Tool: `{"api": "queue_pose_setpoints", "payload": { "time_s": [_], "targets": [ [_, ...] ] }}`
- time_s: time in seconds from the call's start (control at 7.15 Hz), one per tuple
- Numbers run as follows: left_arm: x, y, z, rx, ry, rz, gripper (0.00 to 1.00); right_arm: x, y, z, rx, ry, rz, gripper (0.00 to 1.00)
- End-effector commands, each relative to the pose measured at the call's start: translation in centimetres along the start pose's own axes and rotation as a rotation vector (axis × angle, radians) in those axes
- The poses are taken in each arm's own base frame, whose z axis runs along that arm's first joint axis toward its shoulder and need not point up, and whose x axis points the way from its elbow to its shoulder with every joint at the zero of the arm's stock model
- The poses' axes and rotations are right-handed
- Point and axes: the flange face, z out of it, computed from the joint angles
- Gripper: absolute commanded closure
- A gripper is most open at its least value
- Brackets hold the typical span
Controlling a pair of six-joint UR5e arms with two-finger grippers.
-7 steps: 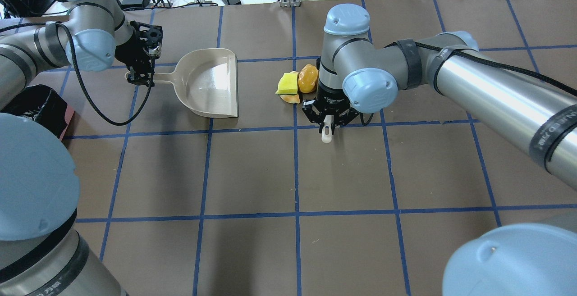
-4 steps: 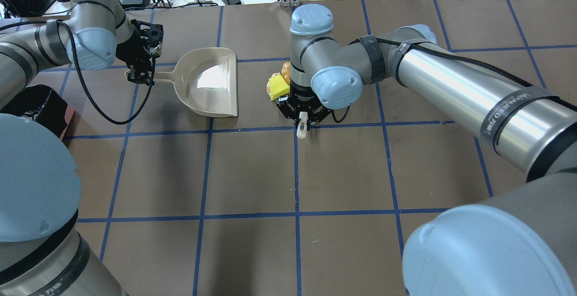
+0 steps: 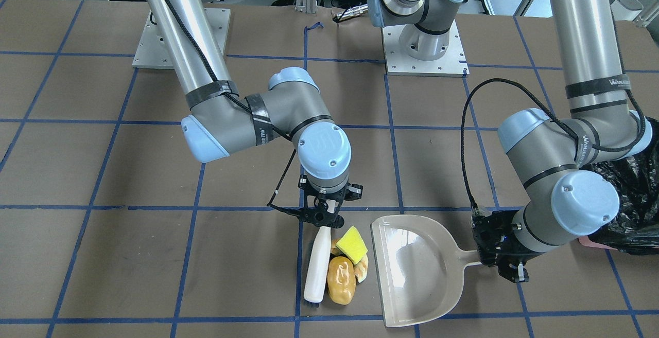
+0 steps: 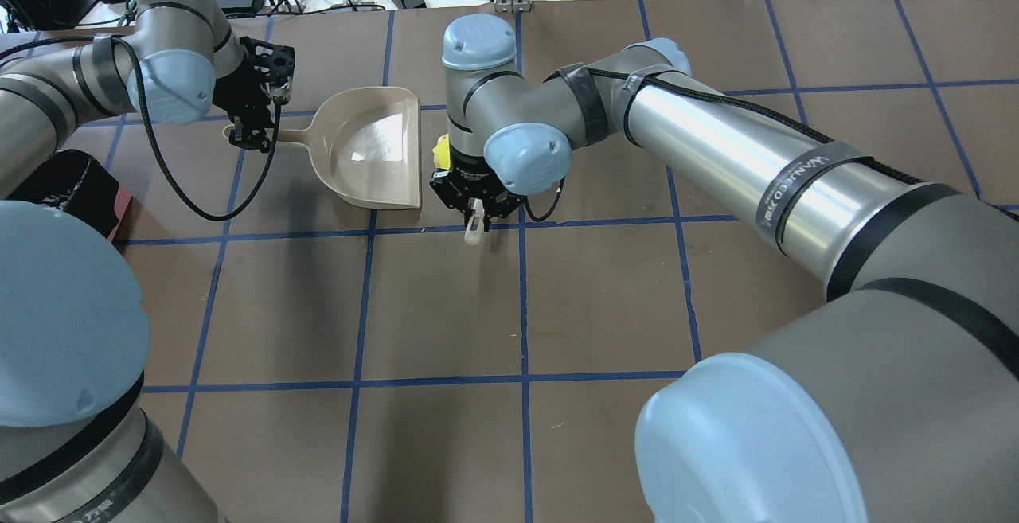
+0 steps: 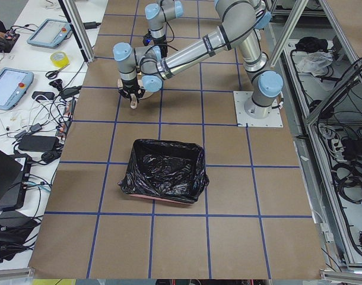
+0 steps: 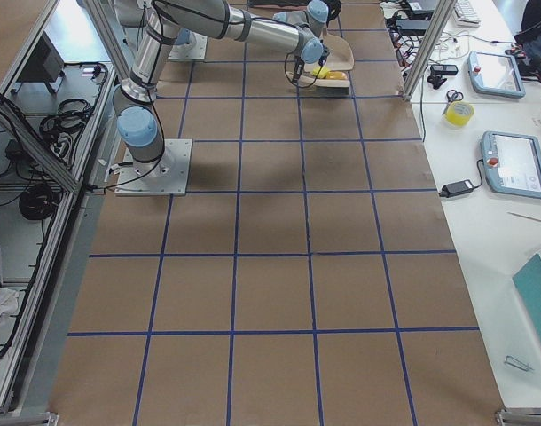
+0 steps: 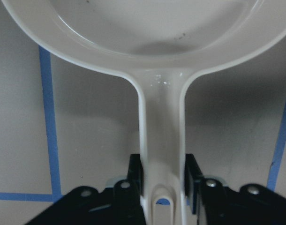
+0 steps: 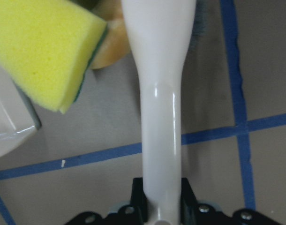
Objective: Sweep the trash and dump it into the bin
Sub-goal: 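Sweep the sponge and roll into the dustpan with the right gripper's brush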
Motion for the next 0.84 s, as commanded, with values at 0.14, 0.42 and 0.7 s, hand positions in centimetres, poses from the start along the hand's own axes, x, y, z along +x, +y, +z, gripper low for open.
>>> {"api": "queue_pose_setpoints", "payload": {
  "time_s": [0.14,0.42,0.7],
  "targets": [
    [-0.1,-0.1,-0.3,0.006,-0.007,0.0,0.89,-5.3,1.5,0.0,0.0,-0.057,0.025,1.0],
    [0.0,-0.1,-0.3,0.007,-0.007,0.0,0.89,-7.5,2.7,0.4,-0.013,-0.094,0.032,1.0],
    [0.0,-0.1,-0.4,0.009,-0.009,0.001,0.89,-10.2,3.6,-0.1,-0.021,-0.141,0.037,1.0]
  ]
}}
